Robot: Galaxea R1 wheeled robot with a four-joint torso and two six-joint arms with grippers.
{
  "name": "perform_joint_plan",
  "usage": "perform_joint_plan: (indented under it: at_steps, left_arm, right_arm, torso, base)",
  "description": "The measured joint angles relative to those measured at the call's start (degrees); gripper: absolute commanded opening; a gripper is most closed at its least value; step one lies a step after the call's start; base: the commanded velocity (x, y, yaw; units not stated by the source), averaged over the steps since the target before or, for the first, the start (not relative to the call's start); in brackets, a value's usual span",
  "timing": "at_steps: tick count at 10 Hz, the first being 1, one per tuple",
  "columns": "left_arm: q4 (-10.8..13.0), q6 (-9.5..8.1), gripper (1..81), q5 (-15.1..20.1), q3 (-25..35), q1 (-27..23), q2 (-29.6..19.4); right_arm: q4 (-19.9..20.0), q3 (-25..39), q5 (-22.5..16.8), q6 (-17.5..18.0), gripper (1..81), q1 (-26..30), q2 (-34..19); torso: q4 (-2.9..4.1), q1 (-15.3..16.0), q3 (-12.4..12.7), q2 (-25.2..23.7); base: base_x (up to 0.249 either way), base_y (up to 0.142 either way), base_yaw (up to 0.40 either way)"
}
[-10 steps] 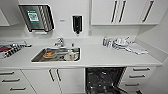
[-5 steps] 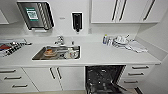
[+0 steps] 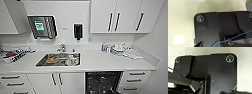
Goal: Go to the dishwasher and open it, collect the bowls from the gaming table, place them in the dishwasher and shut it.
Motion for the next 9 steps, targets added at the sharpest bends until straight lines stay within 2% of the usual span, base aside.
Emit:
perform_joint_plan:
  at_steps: [3,9]
  left_arm:
    - [0.0,0.00,81.1,0.0,0.1,0.6,0.5]
    - [0.0,0.00,81.1,0.0,0.0,0.4,0.5]
  right_arm:
    - [0.0,0.0,-0.1,0.0,81.1,-0.3,-0.1]
    - [0.0,0.1,0.0,0.0,81.1,-0.3,0.1]
  torso:
    - [0.00,-3.3,2.0,5.0]
    - [0.00,-10.9,2.6,16.9]
  base:
    - [0.000,0.000,0.000]
    - [0.000,0.000,0.000]
